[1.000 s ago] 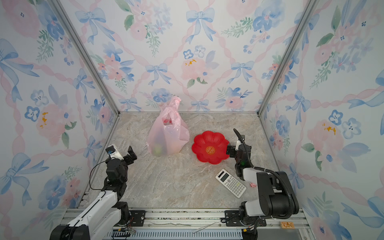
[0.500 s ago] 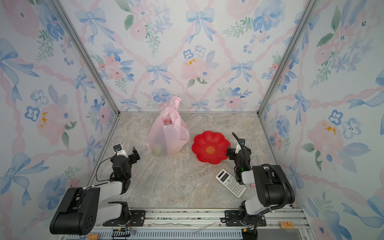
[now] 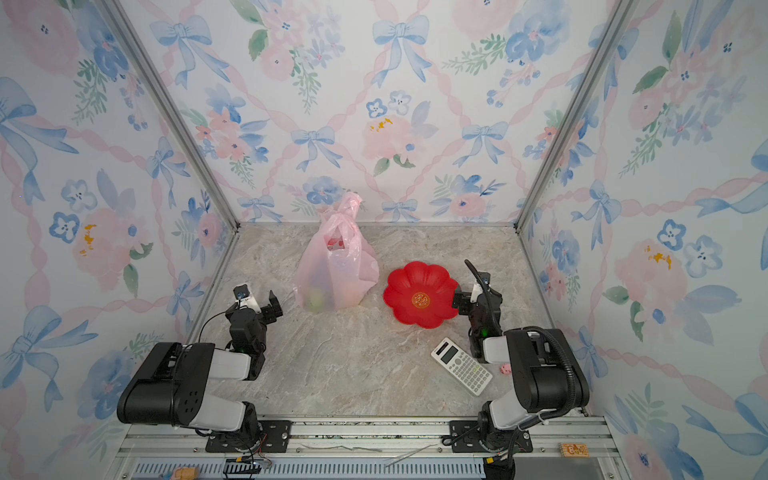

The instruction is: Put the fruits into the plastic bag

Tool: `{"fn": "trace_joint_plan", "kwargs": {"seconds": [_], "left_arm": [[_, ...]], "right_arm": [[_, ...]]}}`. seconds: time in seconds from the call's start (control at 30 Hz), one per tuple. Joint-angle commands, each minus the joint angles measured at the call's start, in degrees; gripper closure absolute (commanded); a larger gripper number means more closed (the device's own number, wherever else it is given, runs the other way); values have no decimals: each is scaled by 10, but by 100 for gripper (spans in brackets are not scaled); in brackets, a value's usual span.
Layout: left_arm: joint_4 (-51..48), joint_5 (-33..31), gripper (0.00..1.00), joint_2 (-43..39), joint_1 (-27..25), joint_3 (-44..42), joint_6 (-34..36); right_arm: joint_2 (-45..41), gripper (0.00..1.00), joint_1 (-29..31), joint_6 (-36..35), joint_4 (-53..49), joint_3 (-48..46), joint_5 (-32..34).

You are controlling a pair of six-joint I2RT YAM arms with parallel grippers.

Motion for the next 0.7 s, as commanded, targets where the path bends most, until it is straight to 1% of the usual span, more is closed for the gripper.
{"fn": "trace_joint_plan", "kwargs": {"seconds": [0.0,0.03,0.07,0.13,0.17,0.4,0.67], "left_arm": [[36,54,2,26,-10,12,39],[75,73,2,50,-14,4,55],[119,74,2,66,-18,0,68],[77,59,2,55,-24,11,66],[80,50,2,61,-23,15,65],[77,58,2,58,-16,15,57],[77,58,2,58,-16,15,57]], "right_arm": [[3,4,-5,-3,-15,13,-2],[3,4,-5,-3,-15,13,-1],[3,4,-5,-4,-16,13,-1],[3,4,-4,-4,-17,13,-1],[3,4,-4,-4,-17,13,0],[3,4,7,-15,-26,18,14],[3,4,8,-15,-26,18,14]]}}
